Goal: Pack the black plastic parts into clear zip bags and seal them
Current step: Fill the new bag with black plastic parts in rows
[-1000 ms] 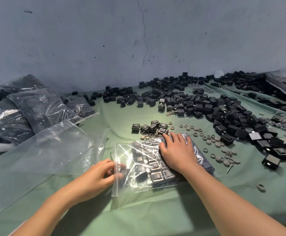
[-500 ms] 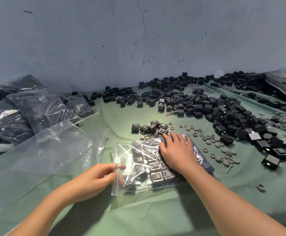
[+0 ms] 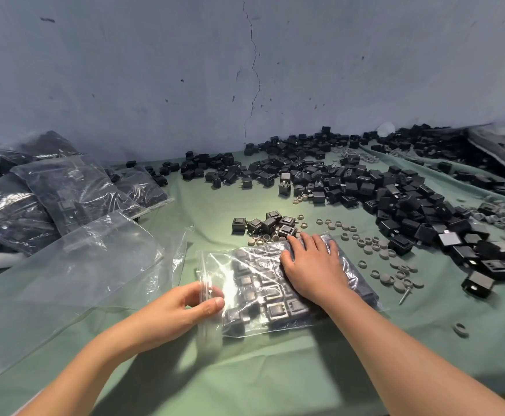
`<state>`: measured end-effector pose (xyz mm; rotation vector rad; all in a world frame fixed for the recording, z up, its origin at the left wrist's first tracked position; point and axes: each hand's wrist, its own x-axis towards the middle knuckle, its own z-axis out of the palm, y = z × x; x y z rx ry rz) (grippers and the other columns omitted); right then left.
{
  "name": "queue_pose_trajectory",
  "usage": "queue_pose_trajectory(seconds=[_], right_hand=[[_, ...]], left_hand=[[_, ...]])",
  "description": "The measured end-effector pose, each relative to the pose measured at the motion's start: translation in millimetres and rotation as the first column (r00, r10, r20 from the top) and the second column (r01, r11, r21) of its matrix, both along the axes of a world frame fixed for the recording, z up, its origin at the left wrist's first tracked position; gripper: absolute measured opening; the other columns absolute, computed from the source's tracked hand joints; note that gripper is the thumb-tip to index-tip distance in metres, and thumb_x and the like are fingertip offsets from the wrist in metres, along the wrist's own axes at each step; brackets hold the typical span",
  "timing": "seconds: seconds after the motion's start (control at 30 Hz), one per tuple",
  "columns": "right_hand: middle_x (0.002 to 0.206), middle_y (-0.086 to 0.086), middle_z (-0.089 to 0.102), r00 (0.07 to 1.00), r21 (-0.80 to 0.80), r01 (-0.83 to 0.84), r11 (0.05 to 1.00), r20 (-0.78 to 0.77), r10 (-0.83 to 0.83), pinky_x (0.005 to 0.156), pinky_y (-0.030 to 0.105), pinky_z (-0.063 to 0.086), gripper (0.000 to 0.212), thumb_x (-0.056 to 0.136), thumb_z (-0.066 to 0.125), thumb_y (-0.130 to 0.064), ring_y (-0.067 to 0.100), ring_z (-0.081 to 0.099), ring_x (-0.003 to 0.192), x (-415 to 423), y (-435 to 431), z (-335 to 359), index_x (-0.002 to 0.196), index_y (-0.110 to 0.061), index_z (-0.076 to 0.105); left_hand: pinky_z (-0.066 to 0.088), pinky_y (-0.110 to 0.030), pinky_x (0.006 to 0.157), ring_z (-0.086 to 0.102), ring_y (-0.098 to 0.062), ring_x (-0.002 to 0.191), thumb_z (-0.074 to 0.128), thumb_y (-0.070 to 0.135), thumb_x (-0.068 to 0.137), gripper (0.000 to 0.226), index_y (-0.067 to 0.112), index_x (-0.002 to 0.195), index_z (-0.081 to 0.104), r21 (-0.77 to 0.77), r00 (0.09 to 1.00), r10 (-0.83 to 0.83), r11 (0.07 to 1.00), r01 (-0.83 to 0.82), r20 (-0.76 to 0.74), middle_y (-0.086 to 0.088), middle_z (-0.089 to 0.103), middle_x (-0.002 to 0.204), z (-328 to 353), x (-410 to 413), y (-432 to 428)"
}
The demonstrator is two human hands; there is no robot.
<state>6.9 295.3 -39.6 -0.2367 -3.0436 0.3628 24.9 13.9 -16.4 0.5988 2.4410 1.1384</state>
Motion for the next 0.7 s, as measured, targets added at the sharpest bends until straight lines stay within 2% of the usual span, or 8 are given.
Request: queue_pose_trajectory(seconds=[0.07,0.13,0.2,0.3,0.43,0.5,0.6,0.7], right_hand=[[0.167,0.004,0.017,1.000,-0.003,0.003,1.000,0.000,-0.003,0.124,0.052,0.000,0.059,0.103,0.015,-0.045,0.023,0.009,0.154,-0.1,0.1,0.0,0.159,-0.027,0.020],[0.167,0.004,0.017,1.000,-0.004,0.002,1.000,0.000,-0.002,0.124,0.052,0.000,0.059,0.103,0.015,-0.045,0.023,0.009,0.154,-0.1,0.2,-0.1,0.159,-0.027,0.021],[0.167,0.004,0.017,1.000,-0.006,0.002,1.000,0.000,-0.002,0.124,0.052,0.000,0.059,0.103,0.015,-0.045,0.023,0.009,0.154,-0.2,0.2,-0.3,0.159,-0.027,0.021],[0.167,0.004,0.017,1.000,-0.013,0.000,1.000,-0.005,0.000,0.124,0.052,0.000,0.059,0.103,0.015,-0.045,0.024,0.009,0.154,-0.7,0.2,-0.1,0.159,-0.027,0.021],[0.167,0.004,0.017,1.000,-0.001,-0.002,1.000,-0.005,0.002,0.124,0.053,0.000,0.059,0.103,0.015,-0.045,0.023,0.009,0.153,-0.2,0.6,-1.0,0.159,-0.027,0.021],[0.167,0.004,0.017,1.000,-0.007,-0.003,1.000,-0.004,0.003,0.124,0.053,0.000,0.059,0.103,0.014,-0.045,0.023,0.009,0.154,-0.2,0.6,-1.2,0.159,-0.027,0.020],[0.167,0.004,0.017,1.000,-0.010,-0.006,1.000,-0.008,0.006,0.124,0.053,0.000,0.059,0.103,0.015,-0.045,0.023,0.009,0.153,-0.3,0.6,-1.4,0.158,-0.026,0.021],[0.167,0.004,0.017,1.000,-0.004,-0.002,1.000,-0.007,0.002,0.124,0.053,0.000,0.059,0.103,0.014,-0.045,0.024,0.009,0.154,-0.4,1.0,-2.0,0.159,-0.027,0.020]], left_hand=[[0.043,-0.008,0.084,0.064,0.006,0.098,0.059,0.063,0.080,0.032,0.051,0.109,0.067,-0.028,1.000,-0.015,1.000,0.015,-0.001,0.024,0.069,0.108,2.5,3.3,3.4],[0.042,-0.007,0.083,0.063,0.009,0.099,0.059,0.060,0.081,0.033,0.044,0.109,0.069,-0.060,0.999,-0.033,0.998,0.032,-0.007,0.028,0.069,0.106,2.3,6.1,5.2],[0.043,-0.008,0.082,0.063,0.007,0.097,0.059,0.055,0.086,0.028,0.040,0.106,0.071,-0.073,0.999,-0.039,0.997,0.038,-0.013,0.026,0.070,0.103,2.6,7.4,5.4],[0.046,-0.011,0.089,0.064,0.004,0.102,0.061,0.041,0.094,0.019,0.038,0.108,0.073,-0.057,0.998,-0.057,0.997,0.057,0.001,0.021,0.072,0.107,1.8,6.3,4.7],[0.047,-0.019,0.096,0.066,-0.002,0.106,0.058,0.034,0.097,0.022,0.031,0.116,0.069,0.002,0.998,-0.055,0.999,0.055,0.042,0.012,0.073,0.110,-0.4,7.1,5.8],[0.048,-0.020,0.093,0.067,-0.004,0.100,0.055,0.030,0.099,0.023,0.026,0.118,0.067,0.046,0.997,-0.054,0.998,0.051,0.061,0.006,0.075,0.103,-1.7,8.0,4.7],[0.048,-0.019,0.088,0.067,-0.005,0.094,0.054,0.035,0.095,0.026,0.024,0.113,0.069,0.087,0.996,-0.045,0.995,0.039,0.076,0.004,0.075,0.097,-2.0,9.7,3.8],[0.046,-0.011,0.082,0.065,0.000,0.091,0.053,0.050,0.089,0.028,0.037,0.100,0.075,0.064,0.996,-0.056,0.997,0.052,0.069,0.009,0.074,0.096,-0.9,8.3,5.5]])
